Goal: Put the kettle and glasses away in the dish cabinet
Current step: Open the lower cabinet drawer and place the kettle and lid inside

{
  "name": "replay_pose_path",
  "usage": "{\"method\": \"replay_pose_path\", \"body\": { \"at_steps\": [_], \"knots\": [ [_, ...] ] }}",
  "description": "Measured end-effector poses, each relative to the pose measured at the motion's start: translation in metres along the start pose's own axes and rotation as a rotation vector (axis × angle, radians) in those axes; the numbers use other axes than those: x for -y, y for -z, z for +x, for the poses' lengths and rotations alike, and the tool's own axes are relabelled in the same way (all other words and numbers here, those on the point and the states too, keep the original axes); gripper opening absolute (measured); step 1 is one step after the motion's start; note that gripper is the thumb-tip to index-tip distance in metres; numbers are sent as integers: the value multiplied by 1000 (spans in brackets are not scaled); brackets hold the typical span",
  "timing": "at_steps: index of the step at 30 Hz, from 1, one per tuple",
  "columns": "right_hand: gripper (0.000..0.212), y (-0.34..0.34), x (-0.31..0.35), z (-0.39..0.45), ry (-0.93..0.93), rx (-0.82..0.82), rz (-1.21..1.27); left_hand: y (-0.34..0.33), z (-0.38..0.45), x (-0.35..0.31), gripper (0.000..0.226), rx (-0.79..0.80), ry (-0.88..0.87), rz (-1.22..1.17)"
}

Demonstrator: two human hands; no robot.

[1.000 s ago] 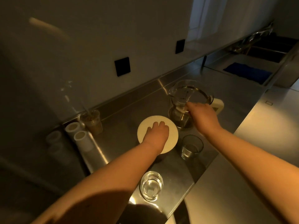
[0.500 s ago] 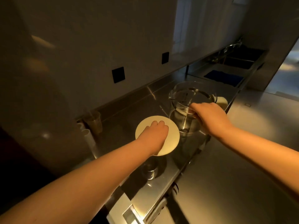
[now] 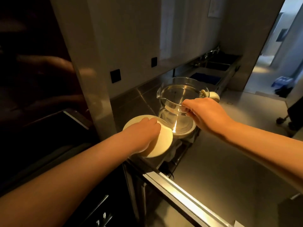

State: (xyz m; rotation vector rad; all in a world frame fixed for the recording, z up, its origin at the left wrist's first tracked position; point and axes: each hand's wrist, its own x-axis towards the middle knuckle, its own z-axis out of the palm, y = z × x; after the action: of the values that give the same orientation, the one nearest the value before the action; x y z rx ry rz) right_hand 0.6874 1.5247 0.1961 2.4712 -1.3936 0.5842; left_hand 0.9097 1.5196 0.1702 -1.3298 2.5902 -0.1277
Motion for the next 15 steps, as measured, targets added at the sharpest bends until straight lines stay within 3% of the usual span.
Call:
{"method": "replay_pose_path", "body": {
  "at_steps": [7,15],
  "knots": [
    [13,37,34,-33,97,-57,9,14,-68,-20,83,41,24,4],
    [20,48,63,-39,325,-144,43,7,-135,-41,79,50,239,-101]
  ]
}}
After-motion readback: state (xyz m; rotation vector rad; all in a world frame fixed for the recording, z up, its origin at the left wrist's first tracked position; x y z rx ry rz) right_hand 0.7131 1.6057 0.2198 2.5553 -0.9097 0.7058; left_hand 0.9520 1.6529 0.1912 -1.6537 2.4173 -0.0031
